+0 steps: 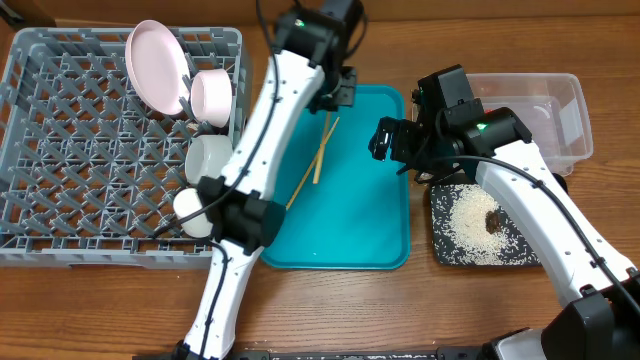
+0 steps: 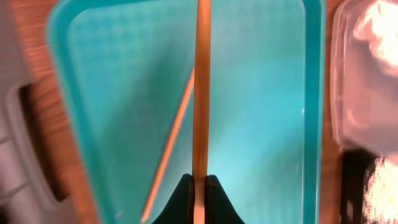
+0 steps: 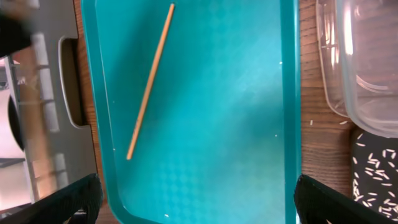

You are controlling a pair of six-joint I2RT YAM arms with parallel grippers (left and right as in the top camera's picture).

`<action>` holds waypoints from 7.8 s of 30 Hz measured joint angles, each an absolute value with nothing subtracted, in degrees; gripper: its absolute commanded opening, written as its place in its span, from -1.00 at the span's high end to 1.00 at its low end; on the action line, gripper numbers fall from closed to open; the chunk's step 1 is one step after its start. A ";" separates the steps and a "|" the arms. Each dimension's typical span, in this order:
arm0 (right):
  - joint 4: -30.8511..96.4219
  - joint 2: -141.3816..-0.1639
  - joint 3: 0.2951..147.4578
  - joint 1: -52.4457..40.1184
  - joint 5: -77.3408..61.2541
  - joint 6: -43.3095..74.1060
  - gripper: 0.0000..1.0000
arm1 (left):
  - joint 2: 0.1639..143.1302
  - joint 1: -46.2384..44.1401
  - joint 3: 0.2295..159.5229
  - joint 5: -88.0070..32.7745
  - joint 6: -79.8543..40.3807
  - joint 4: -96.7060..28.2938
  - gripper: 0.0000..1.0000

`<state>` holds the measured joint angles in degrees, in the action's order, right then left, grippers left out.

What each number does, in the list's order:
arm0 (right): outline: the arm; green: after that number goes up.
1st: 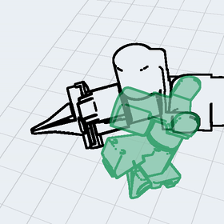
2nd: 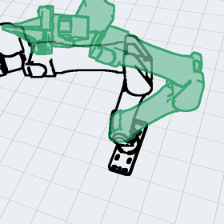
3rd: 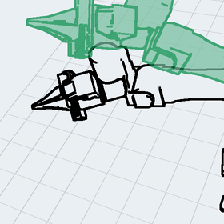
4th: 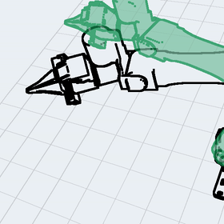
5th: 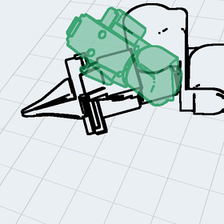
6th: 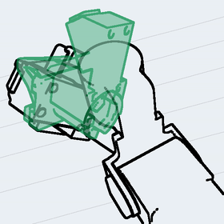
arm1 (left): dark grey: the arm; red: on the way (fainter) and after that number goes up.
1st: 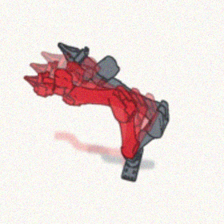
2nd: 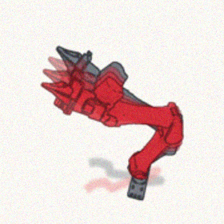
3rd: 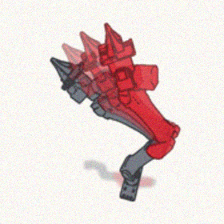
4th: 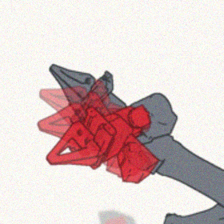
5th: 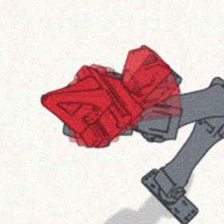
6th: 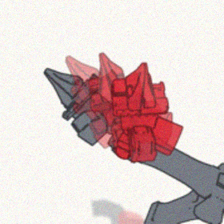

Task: Sort waste into correct bins and load items into the dishwasher

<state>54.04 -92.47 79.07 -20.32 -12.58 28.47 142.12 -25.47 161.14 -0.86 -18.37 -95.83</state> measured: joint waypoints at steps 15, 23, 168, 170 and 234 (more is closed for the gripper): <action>54.06 -92.47 79.07 -20.32 -12.60 28.49 -1.00 | 123.61 -21.76 148.62 -1.34 -10.07 -96.66 0.92; 54.04 -92.47 79.07 -20.32 -12.62 28.47 -1.00 | 112.97 -19.97 132.97 2.09 -7.38 -96.84 0.92; 54.04 -92.47 79.07 -20.32 -12.60 28.47 -1.00 | 102.74 4.34 95.02 8.75 2.13 -69.65 0.91; 54.02 -92.47 79.07 -20.32 -12.60 28.49 -1.00 | 102.78 4.93 93.36 8.88 3.38 -69.06 0.92; 26.55 -38.00 47.16 -6.24 -1.63 14.09 -1.00 | 99.18 4.86 124.11 -28.53 -3.53 -80.79 -1.00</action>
